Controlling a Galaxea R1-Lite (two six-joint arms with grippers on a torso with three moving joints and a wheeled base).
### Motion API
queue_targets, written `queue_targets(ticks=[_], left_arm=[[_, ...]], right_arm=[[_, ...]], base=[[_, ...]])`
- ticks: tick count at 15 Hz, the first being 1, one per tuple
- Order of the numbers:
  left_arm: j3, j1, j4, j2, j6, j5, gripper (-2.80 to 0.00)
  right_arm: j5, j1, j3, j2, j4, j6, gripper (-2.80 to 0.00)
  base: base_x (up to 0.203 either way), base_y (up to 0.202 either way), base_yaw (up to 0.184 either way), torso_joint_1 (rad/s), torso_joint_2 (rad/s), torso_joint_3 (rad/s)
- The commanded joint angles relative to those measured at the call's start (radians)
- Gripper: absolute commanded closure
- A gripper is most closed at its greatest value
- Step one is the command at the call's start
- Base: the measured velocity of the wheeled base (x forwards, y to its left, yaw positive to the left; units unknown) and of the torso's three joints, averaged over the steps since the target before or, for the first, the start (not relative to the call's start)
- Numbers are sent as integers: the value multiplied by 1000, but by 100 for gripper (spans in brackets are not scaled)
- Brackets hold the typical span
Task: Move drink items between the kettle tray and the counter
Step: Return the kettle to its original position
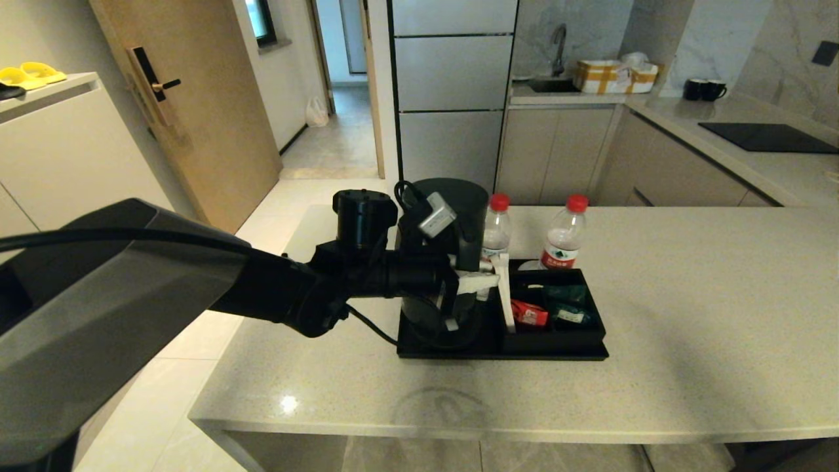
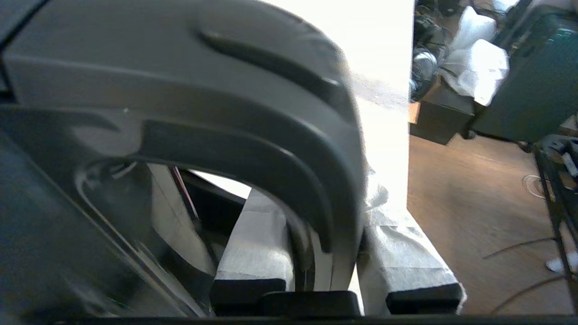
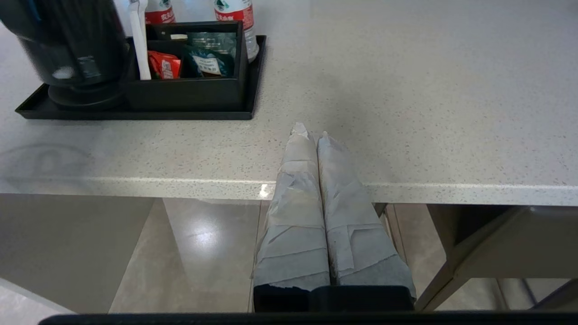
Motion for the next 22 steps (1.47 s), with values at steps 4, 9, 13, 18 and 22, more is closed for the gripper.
queue_targets(ticks=[4,9,13,18,22], left_arm=[[152,0,-44,-46,1,-3,0],[278,-1,-71,-129,6,-3,0],[267,-59,-62,-125,7,1,0],[250,-90,-59,-86,11,5,0],[264,-72,-61,-64,54,5,0]], right_arm=[[0,0,-1,-1,0,-1,0],[0,0,0,-1,0,-1,0],[0,0,0,-2,0,-1,0],[0,0,0,-2,0,-1,0],[0,0,0,-1,0,-1,0]], base=[[0,0,0,0,0,0],[0,0,0,0,0,0],[0,0,0,0,0,0],[0,0,0,0,0,0],[0,0,0,0,0,0]])
